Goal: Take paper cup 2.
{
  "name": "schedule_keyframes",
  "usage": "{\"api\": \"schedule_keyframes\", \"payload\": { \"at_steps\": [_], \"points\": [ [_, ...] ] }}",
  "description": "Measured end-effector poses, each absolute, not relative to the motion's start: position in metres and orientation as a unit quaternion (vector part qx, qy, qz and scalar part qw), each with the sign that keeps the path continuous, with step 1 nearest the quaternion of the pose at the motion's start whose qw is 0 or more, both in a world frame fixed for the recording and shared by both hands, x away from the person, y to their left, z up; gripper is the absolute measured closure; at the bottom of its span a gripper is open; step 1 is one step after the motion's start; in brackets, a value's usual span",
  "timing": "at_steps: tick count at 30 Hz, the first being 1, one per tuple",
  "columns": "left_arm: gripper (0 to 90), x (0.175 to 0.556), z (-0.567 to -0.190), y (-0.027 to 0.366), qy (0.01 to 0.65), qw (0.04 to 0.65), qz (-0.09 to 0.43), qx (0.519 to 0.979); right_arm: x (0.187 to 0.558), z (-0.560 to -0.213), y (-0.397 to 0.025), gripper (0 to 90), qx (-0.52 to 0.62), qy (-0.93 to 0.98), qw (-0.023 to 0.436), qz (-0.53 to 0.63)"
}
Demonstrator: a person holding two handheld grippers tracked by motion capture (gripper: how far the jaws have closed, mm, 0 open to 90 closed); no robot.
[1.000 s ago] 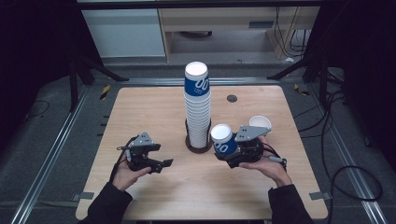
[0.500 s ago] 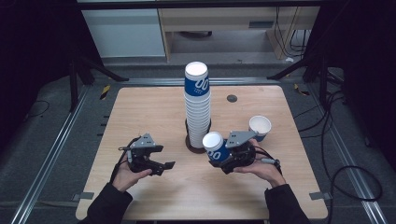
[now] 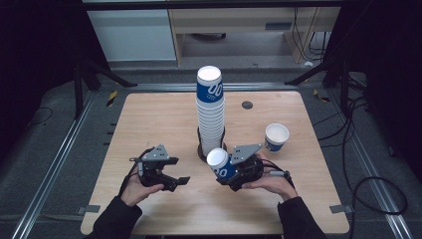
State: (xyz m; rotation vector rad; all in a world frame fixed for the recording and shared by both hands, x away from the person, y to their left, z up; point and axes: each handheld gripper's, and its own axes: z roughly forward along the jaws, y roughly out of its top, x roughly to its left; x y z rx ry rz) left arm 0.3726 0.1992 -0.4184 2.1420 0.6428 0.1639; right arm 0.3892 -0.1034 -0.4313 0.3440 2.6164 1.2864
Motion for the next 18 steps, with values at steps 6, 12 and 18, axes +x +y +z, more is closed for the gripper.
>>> {"api": "schedule_keyframes", "payload": {
  "at_steps": [6,12,18],
  "points": [
    [15.4,0.369,-0.417,0.194,0.244,0.434,0.059,0.865,0.388,-0.437,-0.094,19.1,0.099,0.895,0.094,0.425],
    [15.3,0.366,-0.416,0.189,0.232,0.432,0.051,0.870,0.385,-0.440,-0.082,19.1,0.086,0.900,0.087,0.418],
    [15.1,0.364,-0.416,0.185,0.225,0.431,0.048,0.873,0.384,-0.446,-0.072,19.1,0.073,0.909,0.083,0.403]
  ]
}}
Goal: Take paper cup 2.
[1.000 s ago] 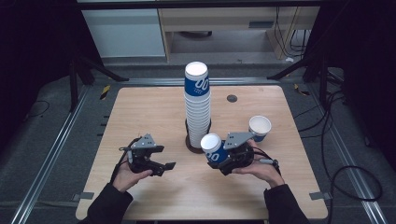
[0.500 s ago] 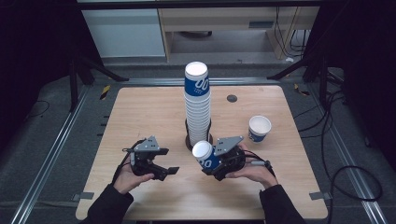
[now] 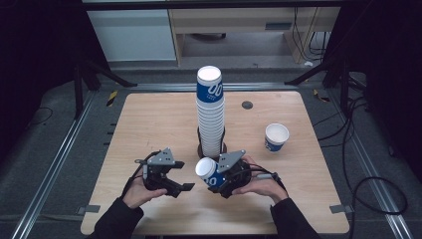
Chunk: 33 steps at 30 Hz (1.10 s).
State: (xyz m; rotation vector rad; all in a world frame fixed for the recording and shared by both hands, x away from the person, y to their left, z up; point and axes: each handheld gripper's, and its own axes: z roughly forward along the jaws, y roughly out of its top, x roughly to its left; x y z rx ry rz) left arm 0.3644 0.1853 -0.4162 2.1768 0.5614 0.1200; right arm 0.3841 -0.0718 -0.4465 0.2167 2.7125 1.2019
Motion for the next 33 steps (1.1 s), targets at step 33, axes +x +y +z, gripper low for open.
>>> {"api": "schedule_keyframes", "payload": {
  "at_steps": [33],
  "points": [
    [20.5,0.361,-0.424,0.162,0.195,0.396,0.016,0.897,0.372,-0.464,-0.037,19.1,0.009,0.927,0.066,0.370]
  ]
}}
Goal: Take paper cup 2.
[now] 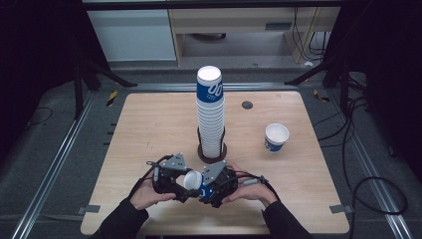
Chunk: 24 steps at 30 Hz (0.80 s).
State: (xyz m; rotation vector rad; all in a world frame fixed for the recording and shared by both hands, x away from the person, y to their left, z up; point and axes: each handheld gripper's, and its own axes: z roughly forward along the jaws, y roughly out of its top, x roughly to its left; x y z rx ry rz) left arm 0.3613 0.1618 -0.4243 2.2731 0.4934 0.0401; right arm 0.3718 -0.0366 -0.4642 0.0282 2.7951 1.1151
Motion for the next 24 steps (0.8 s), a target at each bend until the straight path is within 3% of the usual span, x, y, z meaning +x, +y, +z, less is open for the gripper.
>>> {"api": "schedule_keyframes", "payload": {
  "at_steps": [4,11,14,24],
  "points": [
    [26.4,0.361,-0.424,0.162,0.193,0.398,0.013,0.897,0.372,-0.466,-0.036,19.0,0.011,0.929,0.066,0.363],
    [26.9,0.361,-0.423,0.164,0.195,0.407,0.018,0.892,0.373,-0.466,-0.037,17.1,0.014,0.928,0.069,0.366],
    [27.2,0.362,-0.421,0.167,0.202,0.412,0.025,0.888,0.375,-0.463,-0.038,11.4,0.026,0.924,0.069,0.376],
    [27.2,0.369,-0.414,0.191,0.227,0.425,0.046,0.875,0.384,-0.440,-0.066,8.4,0.073,0.893,0.090,0.436]
  ]
}}
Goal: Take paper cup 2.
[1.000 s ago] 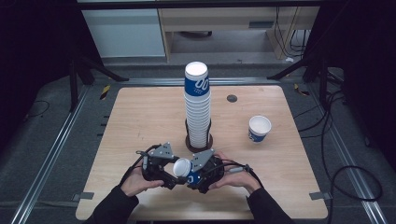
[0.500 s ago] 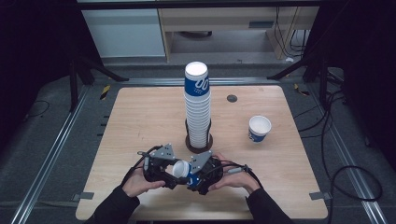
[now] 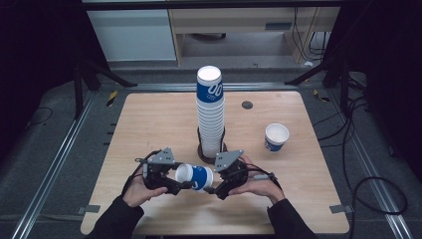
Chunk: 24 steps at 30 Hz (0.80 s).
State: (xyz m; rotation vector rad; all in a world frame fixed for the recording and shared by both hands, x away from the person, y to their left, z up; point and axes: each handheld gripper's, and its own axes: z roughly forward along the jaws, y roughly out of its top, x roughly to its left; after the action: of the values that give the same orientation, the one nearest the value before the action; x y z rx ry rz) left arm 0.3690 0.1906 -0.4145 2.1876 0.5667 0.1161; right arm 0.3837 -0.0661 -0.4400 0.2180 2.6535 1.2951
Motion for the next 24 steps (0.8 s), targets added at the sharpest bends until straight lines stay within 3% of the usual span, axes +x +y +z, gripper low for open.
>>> {"api": "schedule_keyframes", "payload": {
  "at_steps": [13,24],
  "points": [
    [27.2,0.375,-0.418,0.207,0.245,0.480,0.058,0.840,0.392,-0.432,-0.098,8.9,0.129,0.861,0.098,0.482],
    [27.2,0.374,-0.419,0.208,0.240,0.515,0.052,0.821,0.394,-0.434,-0.103,8.7,0.144,0.839,0.064,0.521]
  ]
}}
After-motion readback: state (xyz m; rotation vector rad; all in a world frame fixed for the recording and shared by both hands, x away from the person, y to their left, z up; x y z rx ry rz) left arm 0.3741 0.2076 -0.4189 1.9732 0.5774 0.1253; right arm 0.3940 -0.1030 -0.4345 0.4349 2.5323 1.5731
